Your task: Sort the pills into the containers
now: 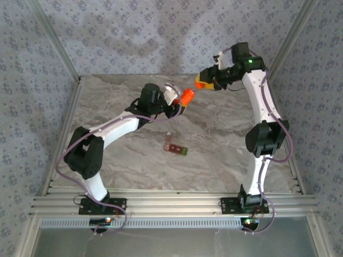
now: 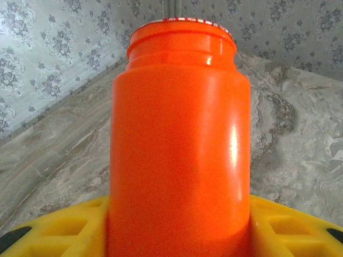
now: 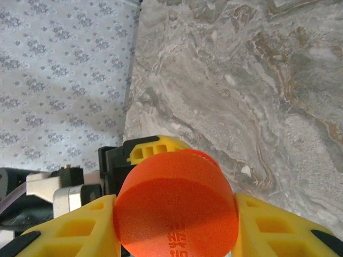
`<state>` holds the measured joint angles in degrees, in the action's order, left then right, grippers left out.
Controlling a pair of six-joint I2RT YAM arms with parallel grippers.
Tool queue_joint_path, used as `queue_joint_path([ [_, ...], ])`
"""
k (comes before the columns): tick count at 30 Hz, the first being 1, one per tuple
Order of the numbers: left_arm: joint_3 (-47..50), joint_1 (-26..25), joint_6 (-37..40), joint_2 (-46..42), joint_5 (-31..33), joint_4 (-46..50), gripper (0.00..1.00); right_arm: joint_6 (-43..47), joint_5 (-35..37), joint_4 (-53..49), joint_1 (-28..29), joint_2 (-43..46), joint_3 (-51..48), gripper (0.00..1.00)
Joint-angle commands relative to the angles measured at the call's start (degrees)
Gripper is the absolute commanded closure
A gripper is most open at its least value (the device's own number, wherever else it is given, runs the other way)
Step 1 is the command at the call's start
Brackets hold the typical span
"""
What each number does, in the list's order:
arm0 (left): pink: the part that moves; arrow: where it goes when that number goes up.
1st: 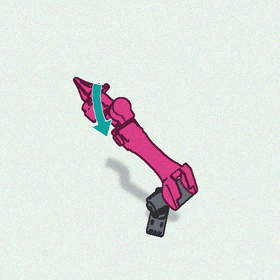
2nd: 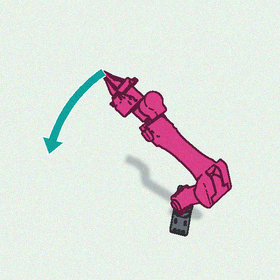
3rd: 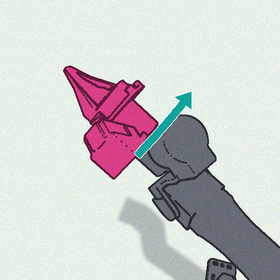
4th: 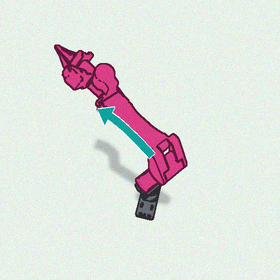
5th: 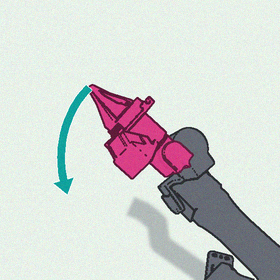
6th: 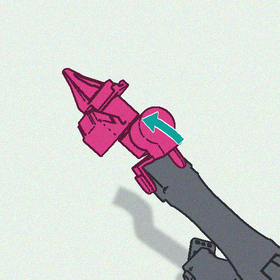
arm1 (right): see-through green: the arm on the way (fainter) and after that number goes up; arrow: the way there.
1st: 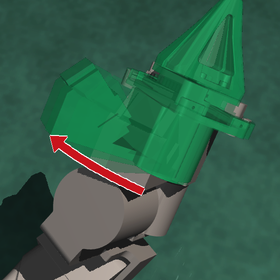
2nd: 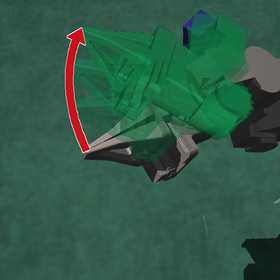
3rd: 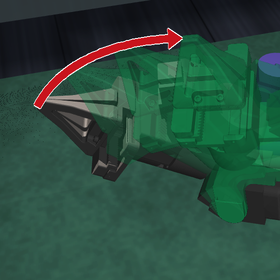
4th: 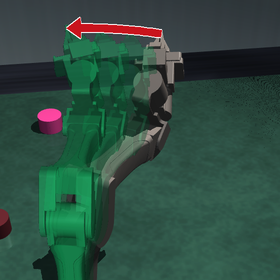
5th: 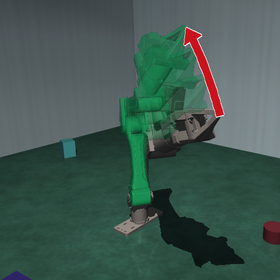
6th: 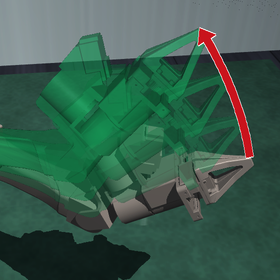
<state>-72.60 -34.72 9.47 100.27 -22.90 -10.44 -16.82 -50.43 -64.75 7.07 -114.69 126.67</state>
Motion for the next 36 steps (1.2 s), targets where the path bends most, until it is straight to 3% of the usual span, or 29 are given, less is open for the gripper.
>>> queue_joint_path([
  [1, -3.3, 0.3, 2.1, 0.5, -1.9, -1.1, 1.00, 2.5, -3.8, -2.6, 0.3, -0.1, 0.3, 0.61],
  [13, -4.6, 0.7, 5.0, -0.2, -4.2, -1.1, 1.00, 5.6, -5.8, -4.2, -1.8, 1.8, -4.1, 0.60],
  [36, -4.3, 0.5, 8.6, -3.5, -10.5, 0.6, 1.00, 7.8, -11.5, -4.2, -0.4, 2.4, -6.9, 0.60],
])
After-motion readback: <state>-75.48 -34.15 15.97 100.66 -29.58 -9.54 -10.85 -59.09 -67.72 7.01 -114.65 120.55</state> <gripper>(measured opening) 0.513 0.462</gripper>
